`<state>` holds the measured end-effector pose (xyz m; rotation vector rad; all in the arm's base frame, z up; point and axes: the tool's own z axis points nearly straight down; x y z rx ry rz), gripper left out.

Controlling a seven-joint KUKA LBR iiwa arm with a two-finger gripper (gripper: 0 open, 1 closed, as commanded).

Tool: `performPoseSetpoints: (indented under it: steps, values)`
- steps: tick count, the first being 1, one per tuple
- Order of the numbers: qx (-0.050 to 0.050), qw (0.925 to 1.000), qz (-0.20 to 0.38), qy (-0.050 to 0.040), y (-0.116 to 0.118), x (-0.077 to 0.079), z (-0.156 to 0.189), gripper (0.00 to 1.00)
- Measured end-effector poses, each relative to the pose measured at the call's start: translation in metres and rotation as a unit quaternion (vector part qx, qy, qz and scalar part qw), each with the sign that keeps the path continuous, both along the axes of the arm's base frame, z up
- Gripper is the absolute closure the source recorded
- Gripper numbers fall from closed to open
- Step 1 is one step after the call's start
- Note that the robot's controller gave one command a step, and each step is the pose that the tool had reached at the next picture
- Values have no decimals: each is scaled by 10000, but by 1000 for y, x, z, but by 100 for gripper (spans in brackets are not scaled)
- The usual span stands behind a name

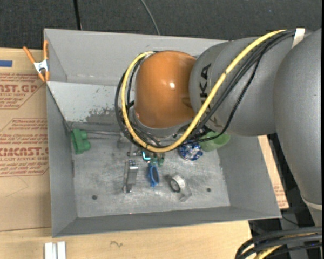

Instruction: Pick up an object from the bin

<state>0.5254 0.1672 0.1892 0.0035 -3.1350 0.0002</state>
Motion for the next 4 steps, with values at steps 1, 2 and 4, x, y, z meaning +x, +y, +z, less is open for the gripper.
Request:
performPoseSetpoints:
  steps: [1,2,4]
  values:
    - [-5,10000,63,-5,-91,-4,-57,0]
    - [-11,9999,-124,-2,-140,-12,-108,0]
    - [-1,9994,-345,-53,-86,49,-118,0]
